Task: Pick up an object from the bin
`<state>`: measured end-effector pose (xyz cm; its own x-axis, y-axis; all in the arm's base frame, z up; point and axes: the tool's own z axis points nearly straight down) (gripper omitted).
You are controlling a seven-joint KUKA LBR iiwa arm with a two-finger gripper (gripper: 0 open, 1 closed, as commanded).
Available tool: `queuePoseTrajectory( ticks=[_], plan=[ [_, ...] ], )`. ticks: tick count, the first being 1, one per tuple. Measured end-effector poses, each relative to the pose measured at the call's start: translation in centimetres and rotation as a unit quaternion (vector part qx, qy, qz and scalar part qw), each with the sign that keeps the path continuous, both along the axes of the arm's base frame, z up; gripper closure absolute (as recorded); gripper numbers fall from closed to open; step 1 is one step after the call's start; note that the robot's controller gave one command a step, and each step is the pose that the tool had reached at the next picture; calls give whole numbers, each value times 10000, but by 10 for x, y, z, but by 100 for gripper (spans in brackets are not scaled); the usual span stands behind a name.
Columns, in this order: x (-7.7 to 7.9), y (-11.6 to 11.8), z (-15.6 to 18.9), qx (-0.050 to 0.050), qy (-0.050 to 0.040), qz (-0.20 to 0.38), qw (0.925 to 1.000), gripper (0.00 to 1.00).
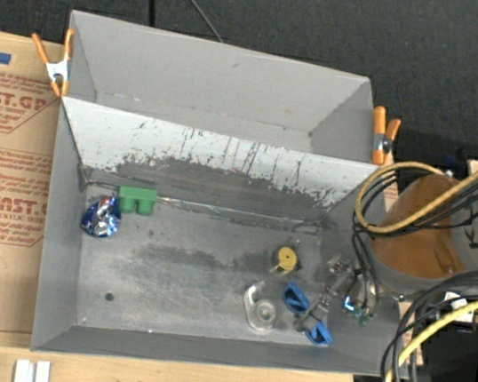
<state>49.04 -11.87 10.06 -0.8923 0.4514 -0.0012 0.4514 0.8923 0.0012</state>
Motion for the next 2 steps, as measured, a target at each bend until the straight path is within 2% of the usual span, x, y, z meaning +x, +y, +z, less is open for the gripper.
queuePoseTrajectory(
  ticks=[1, 2],
  plan=[
    [-4, 3, 11, 1, 5, -341, 9994, 0],
    [-12, 8, -33, 3, 29, -951, 9955, 0]
  ],
)
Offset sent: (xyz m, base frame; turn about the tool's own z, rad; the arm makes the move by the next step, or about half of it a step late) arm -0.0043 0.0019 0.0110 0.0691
